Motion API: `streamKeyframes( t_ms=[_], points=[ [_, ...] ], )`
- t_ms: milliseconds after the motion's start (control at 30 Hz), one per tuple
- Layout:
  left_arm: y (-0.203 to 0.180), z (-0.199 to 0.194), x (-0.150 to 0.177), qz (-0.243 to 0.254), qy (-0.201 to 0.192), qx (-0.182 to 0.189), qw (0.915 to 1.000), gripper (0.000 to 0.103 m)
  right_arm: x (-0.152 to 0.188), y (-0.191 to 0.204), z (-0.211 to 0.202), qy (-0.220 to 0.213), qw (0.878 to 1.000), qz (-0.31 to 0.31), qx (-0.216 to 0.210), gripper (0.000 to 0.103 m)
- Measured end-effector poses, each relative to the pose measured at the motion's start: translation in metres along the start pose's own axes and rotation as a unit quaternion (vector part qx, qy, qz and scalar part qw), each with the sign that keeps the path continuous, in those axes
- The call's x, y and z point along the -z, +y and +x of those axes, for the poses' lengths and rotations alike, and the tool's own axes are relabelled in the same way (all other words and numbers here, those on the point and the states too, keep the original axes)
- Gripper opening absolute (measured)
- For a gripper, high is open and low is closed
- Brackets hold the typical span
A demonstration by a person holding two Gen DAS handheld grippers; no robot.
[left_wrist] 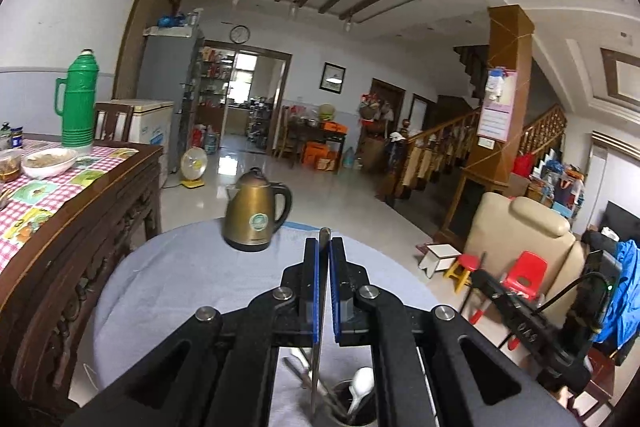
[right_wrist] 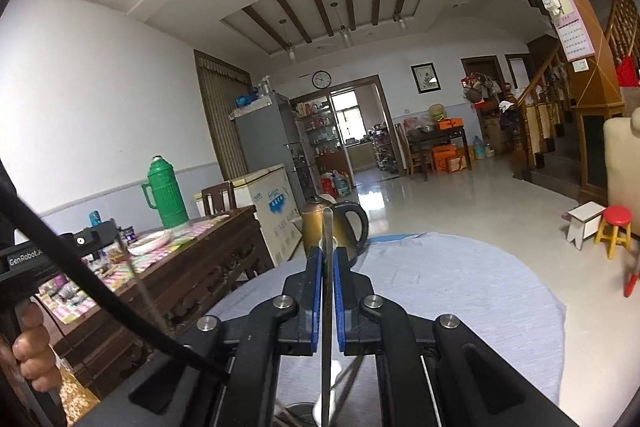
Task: Organize utensils
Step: 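Lower both chopsticks into the olive holder cup and open both tools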
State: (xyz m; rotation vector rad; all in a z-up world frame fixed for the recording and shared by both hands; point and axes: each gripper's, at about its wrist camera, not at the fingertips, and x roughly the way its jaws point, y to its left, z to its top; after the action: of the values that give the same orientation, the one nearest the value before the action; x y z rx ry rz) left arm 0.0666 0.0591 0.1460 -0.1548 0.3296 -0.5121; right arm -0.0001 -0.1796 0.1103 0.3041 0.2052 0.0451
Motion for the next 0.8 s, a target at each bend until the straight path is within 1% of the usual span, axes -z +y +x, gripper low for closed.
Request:
streamKeyframes(
  t_ms=[167, 300, 433, 533, 633, 733, 800],
  points=[
    [-0.018, 0.010, 0.002, 0.003, 0.007, 0.019, 0.9998, 0.005, 0.000, 0.006, 0.003, -0.020, 1.000, 0.011, -0.006, 0.006],
    [-0.024, 0.024, 0.009, 0.000, 0.021, 0.027, 0.9994, 0.005, 0.004, 0.005, 0.011, -0.031, 0.999, 0.008, 0.003, 0.006],
    [-0.026, 0.037, 0.022, 0.001, 0.041, 0.024, 0.9989, 0.005, 0.018, 0.005, 0.020, -0.011, 1.000, -0.004, 0.008, 0.006],
    [-0.026, 0.049, 0.037, 0.003, 0.064, 0.015, 0.9978, 0.005, 0.029, 0.000, 0.025, 0.013, 1.000, 0.002, 0.003, 0.006],
    [-0.026, 0.058, 0.052, 0.002, 0.093, 0.010, 0.9956, 0.005, 0.036, -0.002, 0.025, 0.027, 1.000, 0.004, 0.001, 0.006],
    [-0.026, 0.058, 0.062, 0.009, 0.111, -0.001, 0.9938, 0.005, 0.044, -0.004, 0.022, 0.047, 0.999, 0.006, -0.008, 0.007],
    [-0.027, 0.057, 0.067, 0.016, 0.128, 0.003, 0.9916, 0.005, 0.048, -0.006, 0.022, 0.062, 0.998, 0.009, -0.016, 0.008]
  ],
)
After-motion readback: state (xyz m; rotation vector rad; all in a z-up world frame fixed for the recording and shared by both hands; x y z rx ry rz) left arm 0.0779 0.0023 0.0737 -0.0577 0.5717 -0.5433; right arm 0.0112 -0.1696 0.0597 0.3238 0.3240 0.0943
